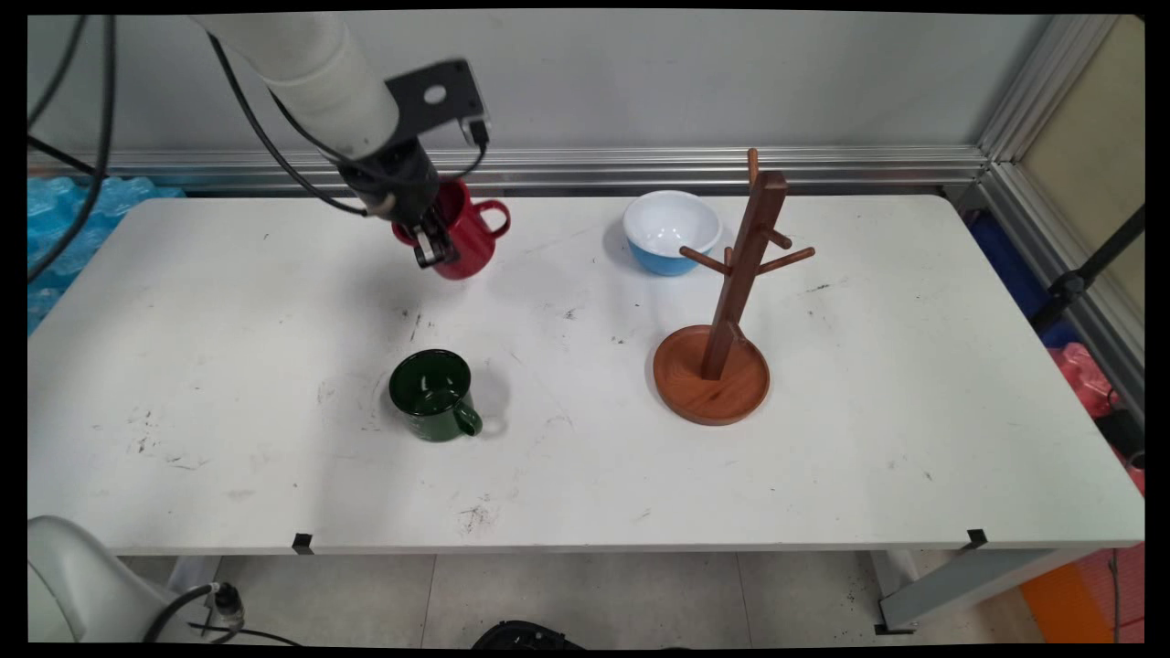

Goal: Place the picked object on the table

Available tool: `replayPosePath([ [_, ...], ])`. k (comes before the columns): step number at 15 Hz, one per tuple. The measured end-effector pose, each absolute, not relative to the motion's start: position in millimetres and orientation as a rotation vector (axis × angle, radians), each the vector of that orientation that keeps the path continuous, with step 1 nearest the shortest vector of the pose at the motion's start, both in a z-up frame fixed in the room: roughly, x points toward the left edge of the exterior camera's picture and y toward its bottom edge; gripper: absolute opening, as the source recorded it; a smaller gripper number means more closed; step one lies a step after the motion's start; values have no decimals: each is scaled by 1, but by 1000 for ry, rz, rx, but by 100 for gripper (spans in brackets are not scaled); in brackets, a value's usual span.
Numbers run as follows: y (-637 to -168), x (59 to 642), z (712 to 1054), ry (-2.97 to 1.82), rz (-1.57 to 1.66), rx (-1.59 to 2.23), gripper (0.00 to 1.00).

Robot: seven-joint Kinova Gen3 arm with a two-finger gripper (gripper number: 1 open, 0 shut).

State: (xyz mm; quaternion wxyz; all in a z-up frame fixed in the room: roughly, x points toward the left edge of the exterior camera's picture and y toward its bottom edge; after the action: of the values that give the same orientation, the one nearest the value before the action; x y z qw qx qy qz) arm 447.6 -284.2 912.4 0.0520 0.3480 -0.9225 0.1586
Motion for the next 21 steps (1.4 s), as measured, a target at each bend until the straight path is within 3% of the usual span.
replayPosePath([
  [21,-302,422,835,-3004,288,1004,0],
])
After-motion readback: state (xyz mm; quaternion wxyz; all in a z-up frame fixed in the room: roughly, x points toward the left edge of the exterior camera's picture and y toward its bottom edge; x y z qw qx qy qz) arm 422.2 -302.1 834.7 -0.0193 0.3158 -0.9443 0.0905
